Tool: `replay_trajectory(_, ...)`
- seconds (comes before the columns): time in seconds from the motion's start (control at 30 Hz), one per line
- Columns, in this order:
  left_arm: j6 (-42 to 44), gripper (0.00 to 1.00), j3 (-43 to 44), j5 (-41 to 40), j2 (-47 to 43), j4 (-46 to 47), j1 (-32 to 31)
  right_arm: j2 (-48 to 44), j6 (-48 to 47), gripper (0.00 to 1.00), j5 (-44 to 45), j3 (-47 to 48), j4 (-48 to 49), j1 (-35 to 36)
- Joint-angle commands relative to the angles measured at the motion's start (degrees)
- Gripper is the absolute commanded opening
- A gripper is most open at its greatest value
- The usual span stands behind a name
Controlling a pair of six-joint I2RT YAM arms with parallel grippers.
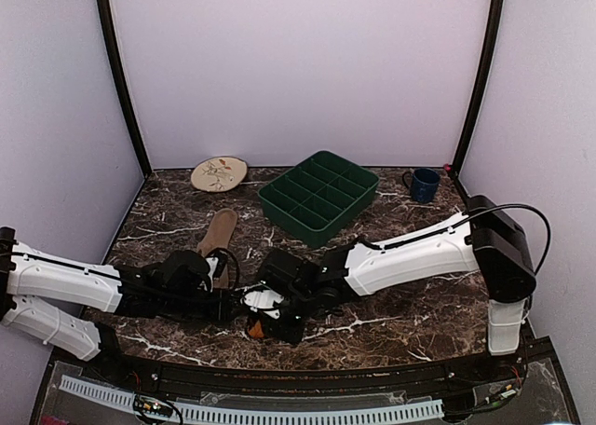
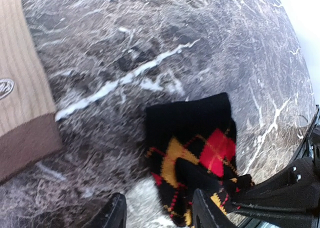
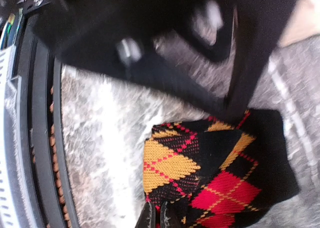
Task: Roll the socks
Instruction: Roll the sock at the center of the board.
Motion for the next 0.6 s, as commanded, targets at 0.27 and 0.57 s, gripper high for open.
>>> replay_trajectory(0.27,0.30,0.43,-1.77,-1.90,-4.22,1.42,-4.36,4.06,13.19,0.00,-21.75,0.00,-4.07,-8.11)
replay_trajectory(0.57,1.83,0.40,-2.33,-3.59,-5.71,2.20,-7.58,6.12,16.14,0.00,-30.64,4.20,-4.83,-10.90)
